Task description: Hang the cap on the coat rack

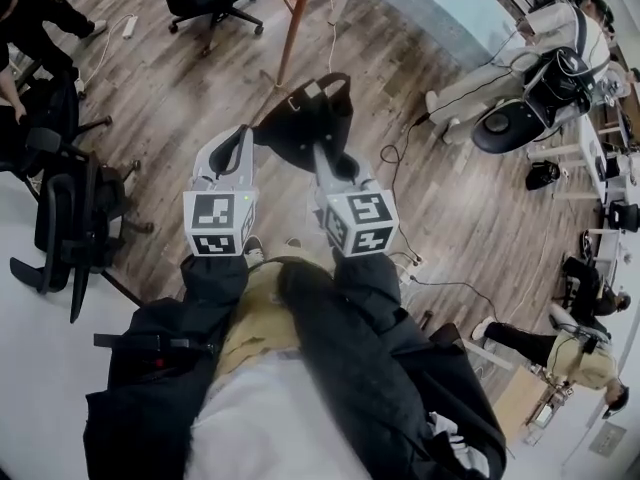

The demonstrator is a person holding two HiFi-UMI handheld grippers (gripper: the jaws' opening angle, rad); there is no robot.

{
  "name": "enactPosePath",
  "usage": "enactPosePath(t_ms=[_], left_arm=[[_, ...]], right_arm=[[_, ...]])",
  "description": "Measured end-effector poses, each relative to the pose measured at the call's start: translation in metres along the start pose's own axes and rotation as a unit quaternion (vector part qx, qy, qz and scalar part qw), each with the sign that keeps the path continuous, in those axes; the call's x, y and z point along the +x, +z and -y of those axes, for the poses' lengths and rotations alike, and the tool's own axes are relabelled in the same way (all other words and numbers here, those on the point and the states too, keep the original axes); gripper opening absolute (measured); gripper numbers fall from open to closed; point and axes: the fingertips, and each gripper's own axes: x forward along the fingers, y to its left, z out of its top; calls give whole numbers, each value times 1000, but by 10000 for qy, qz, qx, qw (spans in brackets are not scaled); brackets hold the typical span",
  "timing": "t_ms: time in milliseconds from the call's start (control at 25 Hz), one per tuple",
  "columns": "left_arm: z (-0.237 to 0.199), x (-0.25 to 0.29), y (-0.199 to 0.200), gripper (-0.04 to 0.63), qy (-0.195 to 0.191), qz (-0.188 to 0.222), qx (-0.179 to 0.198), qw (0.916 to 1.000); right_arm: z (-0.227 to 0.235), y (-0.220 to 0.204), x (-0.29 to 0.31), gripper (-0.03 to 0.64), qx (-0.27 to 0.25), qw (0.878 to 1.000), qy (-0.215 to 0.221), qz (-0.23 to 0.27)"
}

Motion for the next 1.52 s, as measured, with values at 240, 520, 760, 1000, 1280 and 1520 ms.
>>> enactPosePath(t_ms=[240, 520, 760, 1000, 1280, 1520], left_arm=[[-3, 12, -18, -3, -70, -193, -185, 9996], [-16, 53, -21, -5, 143, -236, -121, 9995], [-28, 119, 10, -5, 356, -189, 108, 9991], [-19, 174, 26, -5, 518, -274, 215, 9980], [-20, 213, 30, -3, 575, -400, 256, 9972], [-21, 235, 26, -5, 449, -493, 263, 9974]], right_arm=[[9, -13, 7, 11, 46, 9997, -115, -201], [35, -9, 51, 11, 27, 9998, 99, -192], [77, 19, 104, 11, -36, 9992, 385, -106], [124, 36, 133, 11, 21, 9981, 598, -111], [143, 36, 156, 12, 122, 9965, 796, -231], [152, 34, 171, 12, 195, 9964, 769, -303]])
